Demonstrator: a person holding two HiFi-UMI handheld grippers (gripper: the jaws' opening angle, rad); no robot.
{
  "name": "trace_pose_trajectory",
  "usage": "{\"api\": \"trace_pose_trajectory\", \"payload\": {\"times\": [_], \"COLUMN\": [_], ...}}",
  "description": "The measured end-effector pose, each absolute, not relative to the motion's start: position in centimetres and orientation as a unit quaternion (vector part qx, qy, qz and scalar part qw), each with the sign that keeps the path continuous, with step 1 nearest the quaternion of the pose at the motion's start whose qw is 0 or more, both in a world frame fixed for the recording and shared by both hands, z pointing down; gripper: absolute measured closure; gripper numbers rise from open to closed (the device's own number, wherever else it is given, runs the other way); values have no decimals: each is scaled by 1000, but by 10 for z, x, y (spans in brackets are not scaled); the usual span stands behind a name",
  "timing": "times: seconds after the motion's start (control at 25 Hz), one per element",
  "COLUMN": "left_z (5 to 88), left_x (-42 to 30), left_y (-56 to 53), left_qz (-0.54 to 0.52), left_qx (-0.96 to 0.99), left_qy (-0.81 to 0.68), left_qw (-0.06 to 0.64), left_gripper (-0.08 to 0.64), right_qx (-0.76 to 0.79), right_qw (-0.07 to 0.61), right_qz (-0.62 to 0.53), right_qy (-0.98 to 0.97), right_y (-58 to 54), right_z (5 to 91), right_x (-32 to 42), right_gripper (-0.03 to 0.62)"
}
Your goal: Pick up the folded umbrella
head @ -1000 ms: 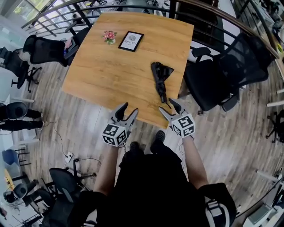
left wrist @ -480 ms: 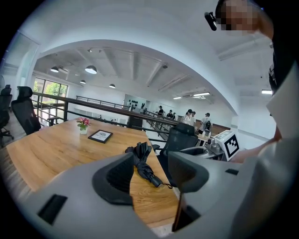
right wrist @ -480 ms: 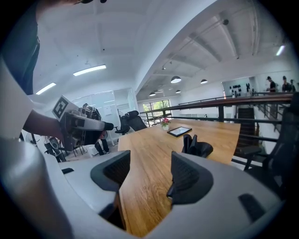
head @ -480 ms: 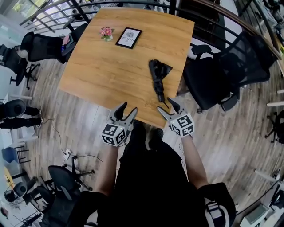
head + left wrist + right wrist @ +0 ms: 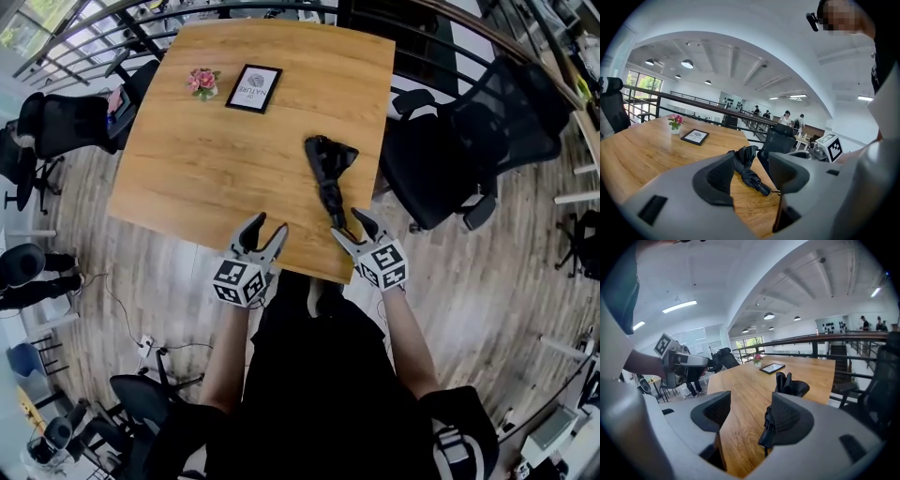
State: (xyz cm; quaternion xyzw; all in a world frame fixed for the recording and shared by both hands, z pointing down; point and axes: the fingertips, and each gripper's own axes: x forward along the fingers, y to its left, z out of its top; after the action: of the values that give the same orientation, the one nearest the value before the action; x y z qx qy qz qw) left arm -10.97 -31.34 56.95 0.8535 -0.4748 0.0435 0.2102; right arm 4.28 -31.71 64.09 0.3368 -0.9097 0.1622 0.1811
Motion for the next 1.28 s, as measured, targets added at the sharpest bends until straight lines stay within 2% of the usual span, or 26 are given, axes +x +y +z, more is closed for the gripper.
{"api": "trace_pose_trajectory", "payload": {"times": [0.48, 0.84, 1.28], "left_z": [601, 629, 646], "left_x": [-139, -136, -119], "left_y": [-383, -430, -440], "left_qz": [61, 84, 101], "left_qx": [878, 896, 890], "left_qy": [-409, -352, -352], "left_qw": [243, 257, 273], "left_gripper": [310, 310, 310], "right_qx": [396, 440, 427], "right_qw": [208, 230, 255], "right_qz": [194, 222, 279], "right_qy": [-873, -839, -821], "right_y": [-373, -393, -426], "right_z": [673, 700, 757], "right_x": [12, 17, 19], "right_gripper": [302, 298, 258]}}
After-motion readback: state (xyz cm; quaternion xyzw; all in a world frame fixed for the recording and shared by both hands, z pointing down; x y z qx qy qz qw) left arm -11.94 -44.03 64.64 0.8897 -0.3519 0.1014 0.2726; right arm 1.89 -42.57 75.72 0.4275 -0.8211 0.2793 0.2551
